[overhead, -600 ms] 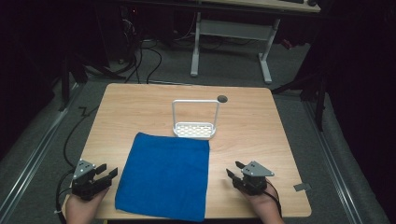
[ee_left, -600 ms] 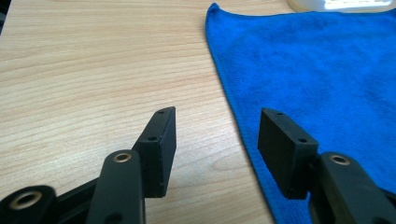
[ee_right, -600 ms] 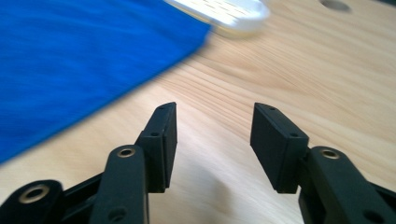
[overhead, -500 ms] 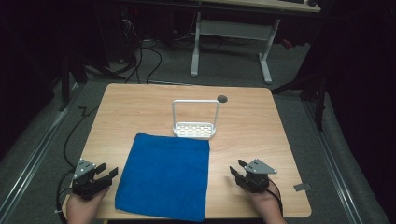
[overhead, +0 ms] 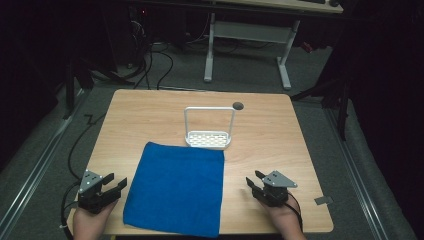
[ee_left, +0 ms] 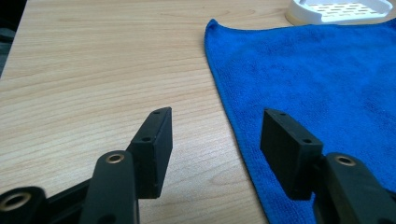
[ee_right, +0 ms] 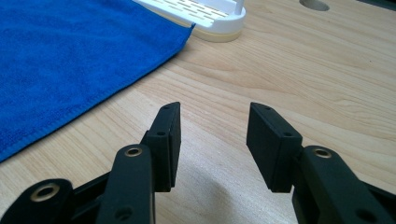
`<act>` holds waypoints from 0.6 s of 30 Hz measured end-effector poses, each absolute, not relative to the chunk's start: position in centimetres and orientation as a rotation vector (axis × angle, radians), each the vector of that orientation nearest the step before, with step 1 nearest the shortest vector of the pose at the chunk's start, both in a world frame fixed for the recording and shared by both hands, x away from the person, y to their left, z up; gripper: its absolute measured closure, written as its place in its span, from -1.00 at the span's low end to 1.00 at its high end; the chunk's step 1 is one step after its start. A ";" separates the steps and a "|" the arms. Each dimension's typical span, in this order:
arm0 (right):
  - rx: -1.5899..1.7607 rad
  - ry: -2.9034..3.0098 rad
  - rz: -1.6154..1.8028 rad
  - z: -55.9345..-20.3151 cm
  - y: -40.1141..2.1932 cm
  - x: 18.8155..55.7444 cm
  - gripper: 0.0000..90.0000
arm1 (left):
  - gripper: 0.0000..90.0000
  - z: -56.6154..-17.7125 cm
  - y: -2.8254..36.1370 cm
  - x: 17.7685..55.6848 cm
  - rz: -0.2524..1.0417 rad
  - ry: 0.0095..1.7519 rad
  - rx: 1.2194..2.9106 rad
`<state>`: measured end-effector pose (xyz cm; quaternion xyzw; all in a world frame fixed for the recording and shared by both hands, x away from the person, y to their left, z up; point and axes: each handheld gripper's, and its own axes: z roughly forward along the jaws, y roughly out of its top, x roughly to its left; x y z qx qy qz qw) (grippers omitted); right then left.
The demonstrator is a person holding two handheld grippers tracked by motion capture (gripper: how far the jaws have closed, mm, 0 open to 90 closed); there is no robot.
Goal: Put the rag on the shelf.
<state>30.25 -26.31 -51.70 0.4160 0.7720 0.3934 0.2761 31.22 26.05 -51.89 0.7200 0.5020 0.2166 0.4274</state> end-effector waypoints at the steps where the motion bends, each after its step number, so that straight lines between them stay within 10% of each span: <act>1: 1.114 2.075 1.068 -51.6 -26.2 30.2 0.20 | 0.02 -51.9 25.9 31.3 0.540 1.249 1.804; 18: 0.974 2.089 1.208 -48.4 -19.5 31.2 0.19 | 0.08 -49.3 19.8 33.3 0.523 1.116 1.845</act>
